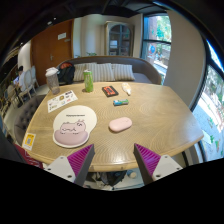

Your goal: Arrange mouse

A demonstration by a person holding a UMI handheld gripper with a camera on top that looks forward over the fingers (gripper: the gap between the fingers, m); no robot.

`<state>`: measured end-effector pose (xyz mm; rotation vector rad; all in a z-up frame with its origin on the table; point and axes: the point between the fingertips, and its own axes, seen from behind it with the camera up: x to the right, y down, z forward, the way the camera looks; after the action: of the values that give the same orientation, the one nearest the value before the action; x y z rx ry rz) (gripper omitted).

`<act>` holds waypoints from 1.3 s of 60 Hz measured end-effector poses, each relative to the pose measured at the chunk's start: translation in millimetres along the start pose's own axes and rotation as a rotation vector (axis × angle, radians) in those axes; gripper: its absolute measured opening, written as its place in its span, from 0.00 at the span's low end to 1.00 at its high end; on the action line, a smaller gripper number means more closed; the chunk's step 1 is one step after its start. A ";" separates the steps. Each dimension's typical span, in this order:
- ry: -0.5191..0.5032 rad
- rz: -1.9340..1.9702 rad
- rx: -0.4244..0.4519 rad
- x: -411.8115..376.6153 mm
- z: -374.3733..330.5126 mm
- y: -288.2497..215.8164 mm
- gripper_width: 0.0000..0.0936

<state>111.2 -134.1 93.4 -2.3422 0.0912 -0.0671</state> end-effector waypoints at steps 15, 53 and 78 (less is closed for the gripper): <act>-0.015 0.016 -0.013 2.6 48.5 17.0 0.87; -0.070 0.004 0.035 11.3 189.9 -28.2 0.86; -0.029 0.059 0.061 3.9 219.7 -56.5 0.53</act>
<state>134.4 61.4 -19.4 -2.2769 0.1417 -0.0072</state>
